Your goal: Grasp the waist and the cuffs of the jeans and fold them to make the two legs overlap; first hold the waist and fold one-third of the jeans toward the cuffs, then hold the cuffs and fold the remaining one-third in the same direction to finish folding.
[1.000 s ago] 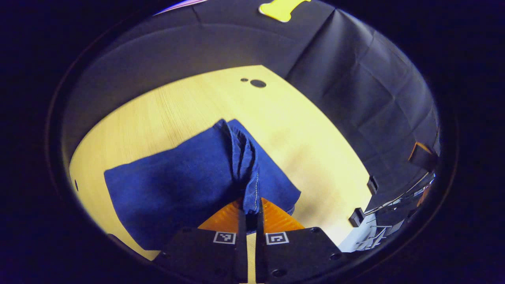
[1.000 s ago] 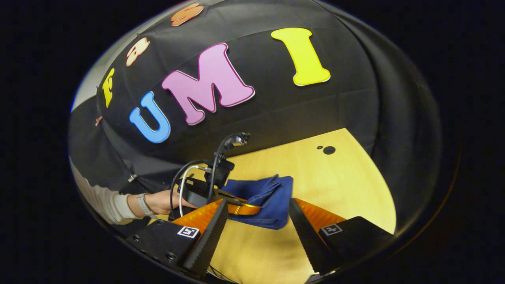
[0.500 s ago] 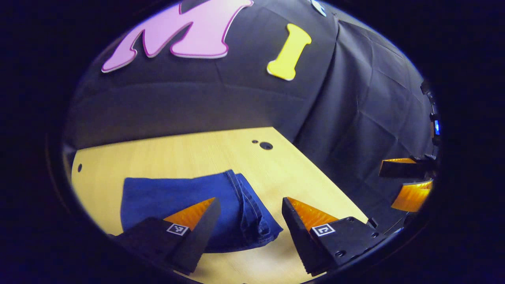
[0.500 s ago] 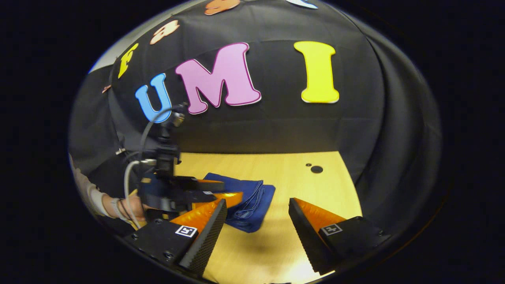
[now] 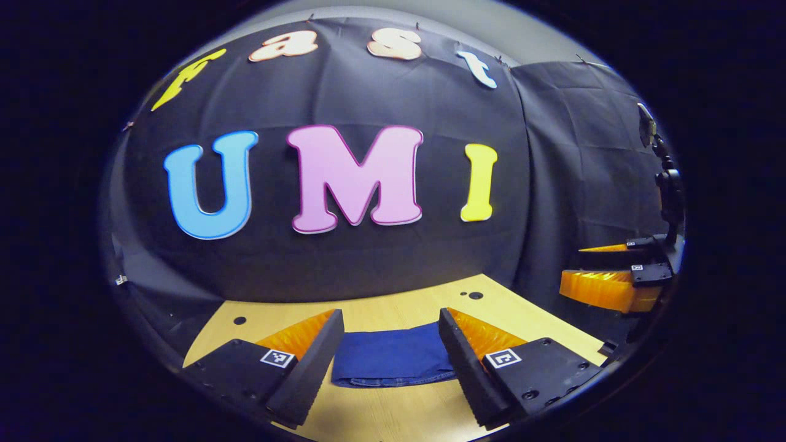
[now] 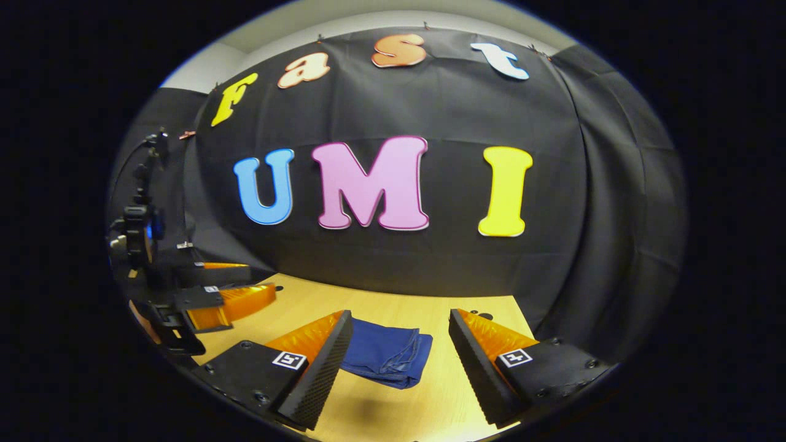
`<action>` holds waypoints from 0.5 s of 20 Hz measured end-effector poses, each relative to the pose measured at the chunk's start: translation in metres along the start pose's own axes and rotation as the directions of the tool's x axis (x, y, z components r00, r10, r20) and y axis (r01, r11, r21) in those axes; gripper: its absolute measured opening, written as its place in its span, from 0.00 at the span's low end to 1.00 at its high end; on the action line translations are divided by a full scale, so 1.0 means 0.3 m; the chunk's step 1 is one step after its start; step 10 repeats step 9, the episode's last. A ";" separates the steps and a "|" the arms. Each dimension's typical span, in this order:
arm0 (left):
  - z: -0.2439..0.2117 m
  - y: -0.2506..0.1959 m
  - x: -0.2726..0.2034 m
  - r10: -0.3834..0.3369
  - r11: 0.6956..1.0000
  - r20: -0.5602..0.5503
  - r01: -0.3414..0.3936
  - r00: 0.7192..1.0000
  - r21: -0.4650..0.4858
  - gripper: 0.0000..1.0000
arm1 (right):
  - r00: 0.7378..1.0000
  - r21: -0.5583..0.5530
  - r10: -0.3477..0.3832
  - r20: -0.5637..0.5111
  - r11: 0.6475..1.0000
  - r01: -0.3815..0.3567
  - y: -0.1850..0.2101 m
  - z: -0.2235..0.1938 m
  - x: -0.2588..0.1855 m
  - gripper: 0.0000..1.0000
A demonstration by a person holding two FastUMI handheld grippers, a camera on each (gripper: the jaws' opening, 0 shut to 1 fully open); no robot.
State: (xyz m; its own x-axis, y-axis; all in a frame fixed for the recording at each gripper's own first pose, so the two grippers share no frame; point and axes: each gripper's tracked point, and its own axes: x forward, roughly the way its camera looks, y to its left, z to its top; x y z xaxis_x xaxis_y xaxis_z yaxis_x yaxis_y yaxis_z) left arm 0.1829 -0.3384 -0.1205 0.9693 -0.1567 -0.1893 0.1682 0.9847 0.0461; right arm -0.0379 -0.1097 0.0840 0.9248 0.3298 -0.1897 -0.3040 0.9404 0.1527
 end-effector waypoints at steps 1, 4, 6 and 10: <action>-0.005 0.013 -0.040 0.025 1.000 0.033 -0.026 0.999 0.007 0.96 | 1.000 -0.016 0.007 0.003 1.000 -0.007 0.052 0.014 -0.046 0.96; -0.060 -0.006 -0.048 0.118 0.992 0.038 -0.119 0.992 0.032 0.96 | 0.997 -0.071 0.027 0.071 0.997 -0.022 0.187 0.085 -0.169 0.97; -0.121 -0.032 -0.037 0.148 0.989 0.013 -0.148 0.989 -0.004 0.96 | 0.995 -0.079 0.022 0.098 0.997 -0.014 0.251 0.111 -0.234 0.96; -0.204 -0.030 0.006 0.180 0.981 -0.051 -0.183 0.982 -0.057 0.96 | 0.992 -0.075 0.012 0.129 0.997 -0.002 0.312 0.141 -0.313 0.96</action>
